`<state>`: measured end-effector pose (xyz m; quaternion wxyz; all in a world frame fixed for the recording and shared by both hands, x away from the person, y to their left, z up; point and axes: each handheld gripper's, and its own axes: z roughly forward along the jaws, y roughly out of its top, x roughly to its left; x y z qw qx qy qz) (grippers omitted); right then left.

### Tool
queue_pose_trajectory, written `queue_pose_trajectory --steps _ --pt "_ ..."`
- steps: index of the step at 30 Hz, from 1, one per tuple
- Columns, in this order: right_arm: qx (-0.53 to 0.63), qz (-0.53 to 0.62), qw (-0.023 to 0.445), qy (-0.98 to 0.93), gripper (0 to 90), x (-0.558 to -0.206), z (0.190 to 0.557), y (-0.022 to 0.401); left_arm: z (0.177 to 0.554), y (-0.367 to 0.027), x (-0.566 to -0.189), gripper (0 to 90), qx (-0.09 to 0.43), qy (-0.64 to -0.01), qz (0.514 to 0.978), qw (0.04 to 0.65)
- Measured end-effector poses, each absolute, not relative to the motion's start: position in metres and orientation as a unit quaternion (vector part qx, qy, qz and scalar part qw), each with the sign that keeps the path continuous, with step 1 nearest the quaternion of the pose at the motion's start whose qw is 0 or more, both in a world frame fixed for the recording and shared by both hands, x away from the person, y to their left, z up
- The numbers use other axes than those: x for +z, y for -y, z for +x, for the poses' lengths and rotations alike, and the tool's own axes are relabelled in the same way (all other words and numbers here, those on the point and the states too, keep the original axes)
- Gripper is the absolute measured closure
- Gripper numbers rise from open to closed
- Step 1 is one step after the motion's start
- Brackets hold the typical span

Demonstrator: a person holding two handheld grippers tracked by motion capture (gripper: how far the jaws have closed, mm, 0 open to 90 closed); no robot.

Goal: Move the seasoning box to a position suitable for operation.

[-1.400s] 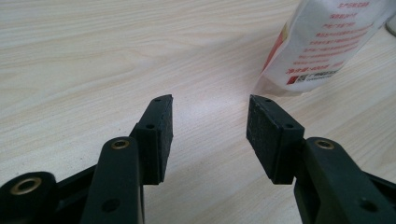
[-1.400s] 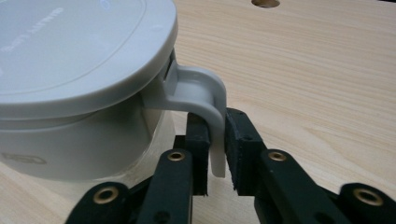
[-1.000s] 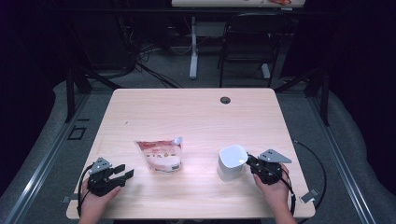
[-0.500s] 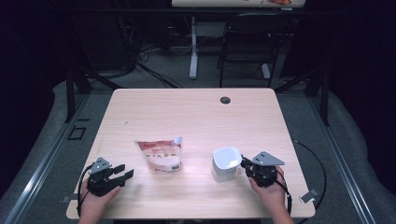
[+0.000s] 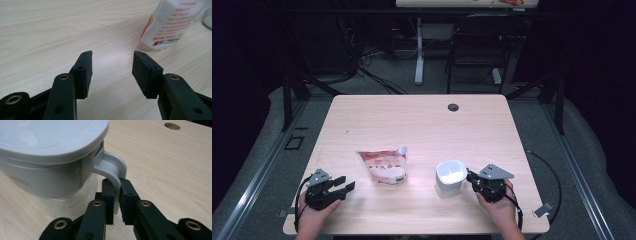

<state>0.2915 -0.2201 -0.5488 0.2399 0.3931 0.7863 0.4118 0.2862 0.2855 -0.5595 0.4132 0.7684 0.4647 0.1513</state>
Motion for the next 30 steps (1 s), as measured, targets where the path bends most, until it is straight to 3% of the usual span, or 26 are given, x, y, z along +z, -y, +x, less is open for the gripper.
queue_pose_trajectory --steps 25,30 --pt "0.425 0.367 0.22 -0.798 82.7 -0.549 0.291 0.209 0.286 -0.284 -0.56 50.9 0.152 -0.465 0.768 0.413" --pt "0.436 0.363 0.222 -0.793 78.1 -0.545 0.286 0.212 0.286 -0.285 -0.56 50.9 0.151 -0.463 0.77 0.413"
